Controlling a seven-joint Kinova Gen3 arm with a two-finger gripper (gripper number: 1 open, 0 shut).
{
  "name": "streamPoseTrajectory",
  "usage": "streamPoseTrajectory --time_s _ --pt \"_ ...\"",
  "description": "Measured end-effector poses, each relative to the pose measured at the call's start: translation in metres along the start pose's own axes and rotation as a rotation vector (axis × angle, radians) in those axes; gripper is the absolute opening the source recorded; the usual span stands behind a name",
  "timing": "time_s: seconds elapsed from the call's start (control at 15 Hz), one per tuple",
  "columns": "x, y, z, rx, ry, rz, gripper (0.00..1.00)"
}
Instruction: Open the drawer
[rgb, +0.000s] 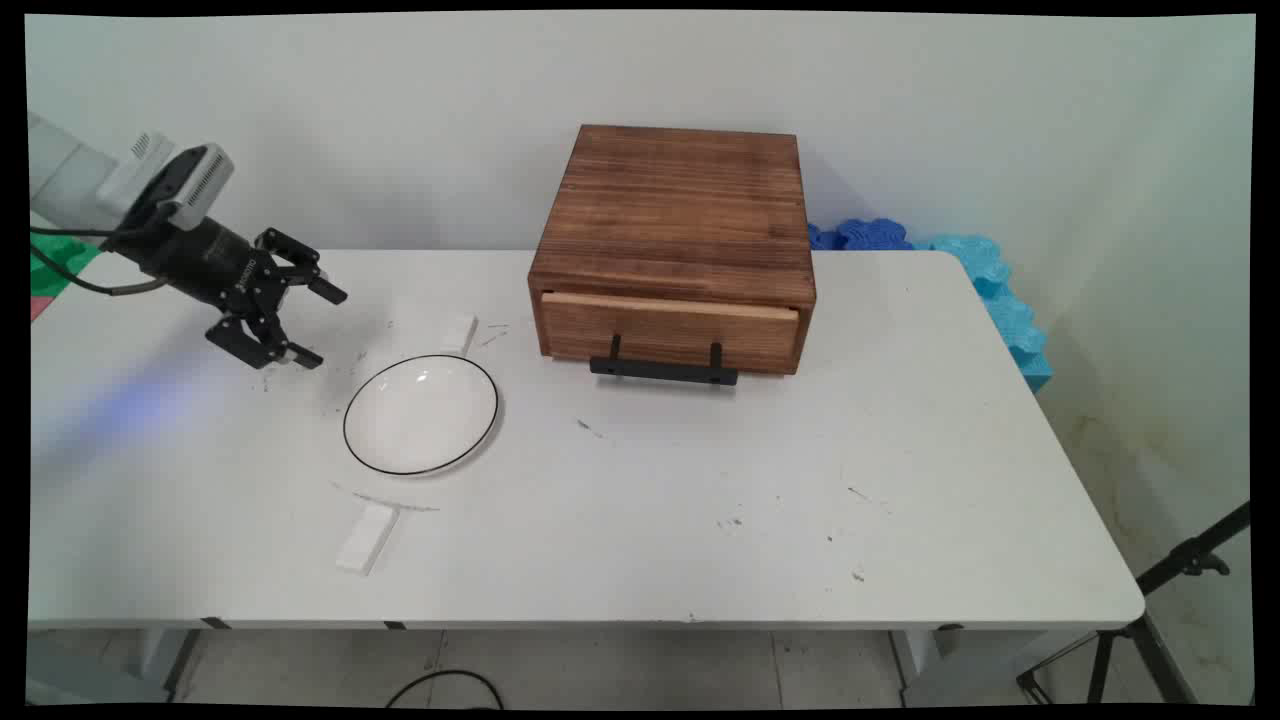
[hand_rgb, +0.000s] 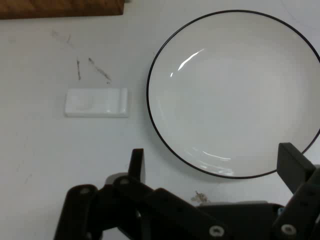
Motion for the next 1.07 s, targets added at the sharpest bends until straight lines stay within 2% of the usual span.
streamPoseTrajectory --time_s 0.73,1.07 --pt "0.012 0.007 0.009 -0.011 -0.008 0.032 1.0" --pt "0.026 0.016 0.017 -0.017 -0.008 0.049 1.0"
